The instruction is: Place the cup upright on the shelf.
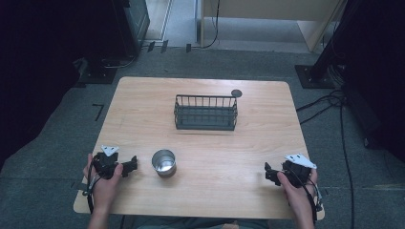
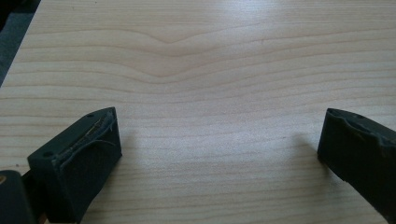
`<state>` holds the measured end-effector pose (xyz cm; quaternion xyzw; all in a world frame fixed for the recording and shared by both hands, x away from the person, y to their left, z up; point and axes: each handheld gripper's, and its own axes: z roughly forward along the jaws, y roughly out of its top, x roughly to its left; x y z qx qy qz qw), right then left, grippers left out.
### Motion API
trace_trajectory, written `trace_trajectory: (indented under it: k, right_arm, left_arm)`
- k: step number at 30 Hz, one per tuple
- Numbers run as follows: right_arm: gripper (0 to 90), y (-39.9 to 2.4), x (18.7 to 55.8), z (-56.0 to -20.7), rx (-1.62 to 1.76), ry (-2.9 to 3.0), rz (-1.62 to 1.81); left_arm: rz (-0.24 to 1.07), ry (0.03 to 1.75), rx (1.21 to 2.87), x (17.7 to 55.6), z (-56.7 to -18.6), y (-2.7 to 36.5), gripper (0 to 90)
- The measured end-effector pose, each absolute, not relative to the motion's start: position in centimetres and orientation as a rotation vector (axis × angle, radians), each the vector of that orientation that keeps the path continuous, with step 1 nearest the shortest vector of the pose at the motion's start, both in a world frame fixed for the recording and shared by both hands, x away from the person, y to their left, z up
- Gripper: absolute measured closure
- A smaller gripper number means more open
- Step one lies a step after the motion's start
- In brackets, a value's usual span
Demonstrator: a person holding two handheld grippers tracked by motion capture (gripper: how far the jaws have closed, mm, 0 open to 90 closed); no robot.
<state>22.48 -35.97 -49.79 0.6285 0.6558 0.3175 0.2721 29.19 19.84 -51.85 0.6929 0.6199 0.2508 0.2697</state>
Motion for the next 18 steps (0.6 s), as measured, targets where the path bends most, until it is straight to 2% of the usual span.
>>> trace_trajectory:
  k: [18]
  right_arm:
    - [0.0,-29.8,23.6,-47.0,1.538,1.885,0.989]
  left_arm:
    - [0.676,1.671,1.867,29.2,-51.9,19.8,0.0]
